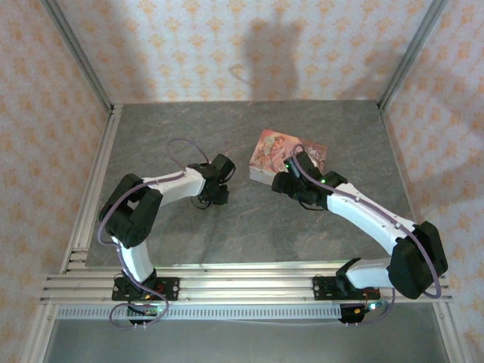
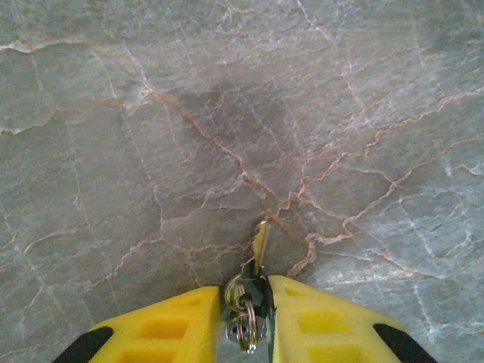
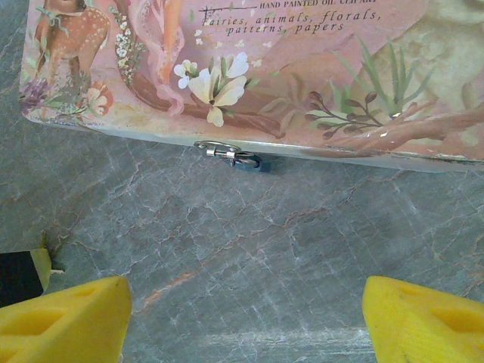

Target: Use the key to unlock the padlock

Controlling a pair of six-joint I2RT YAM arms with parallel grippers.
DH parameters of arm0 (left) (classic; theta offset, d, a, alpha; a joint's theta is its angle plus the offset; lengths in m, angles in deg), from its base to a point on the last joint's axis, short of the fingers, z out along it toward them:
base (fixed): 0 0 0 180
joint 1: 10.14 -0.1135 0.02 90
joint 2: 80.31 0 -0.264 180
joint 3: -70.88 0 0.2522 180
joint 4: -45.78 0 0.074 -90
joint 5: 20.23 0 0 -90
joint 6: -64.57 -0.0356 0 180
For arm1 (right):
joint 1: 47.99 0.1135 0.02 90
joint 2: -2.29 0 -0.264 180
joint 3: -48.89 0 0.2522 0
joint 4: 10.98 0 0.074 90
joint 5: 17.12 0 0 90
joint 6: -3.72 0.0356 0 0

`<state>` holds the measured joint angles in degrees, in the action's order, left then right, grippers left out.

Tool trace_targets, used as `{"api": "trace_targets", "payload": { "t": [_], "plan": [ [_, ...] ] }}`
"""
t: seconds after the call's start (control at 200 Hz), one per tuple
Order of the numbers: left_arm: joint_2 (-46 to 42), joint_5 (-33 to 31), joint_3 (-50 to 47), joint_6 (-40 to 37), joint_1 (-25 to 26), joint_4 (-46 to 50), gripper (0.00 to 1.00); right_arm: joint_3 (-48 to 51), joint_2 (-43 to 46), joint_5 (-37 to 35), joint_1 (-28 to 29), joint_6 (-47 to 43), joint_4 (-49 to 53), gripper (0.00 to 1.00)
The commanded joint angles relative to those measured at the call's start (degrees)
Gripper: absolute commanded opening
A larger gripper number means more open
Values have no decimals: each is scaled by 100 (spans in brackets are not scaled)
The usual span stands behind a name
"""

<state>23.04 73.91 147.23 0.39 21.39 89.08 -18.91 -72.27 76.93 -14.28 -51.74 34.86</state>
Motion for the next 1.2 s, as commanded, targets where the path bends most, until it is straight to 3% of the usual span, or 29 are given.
{"api": "trace_targets", "payload": {
  "t": [0.0,0.23,0.601,0.941,1.191],
  "plan": [
    [32,-190,56,-216,26,221,21,-46,3,-174,21,96,27,80],
    [24,-140,-116,-626,29,41,0,-3,34,-177,21,156,27,80],
    [-559,410,-521,-1442,55,-492,0,479,176,548,-27,512,-603,80],
    [-774,726,-756,-1370,120,-848,0,961,488,1439,-324,555,-1304,76],
    [-926,968,-879,-1273,176,-1074,0,1288,821,1700,-574,685,-1631,75]
  ]
}}
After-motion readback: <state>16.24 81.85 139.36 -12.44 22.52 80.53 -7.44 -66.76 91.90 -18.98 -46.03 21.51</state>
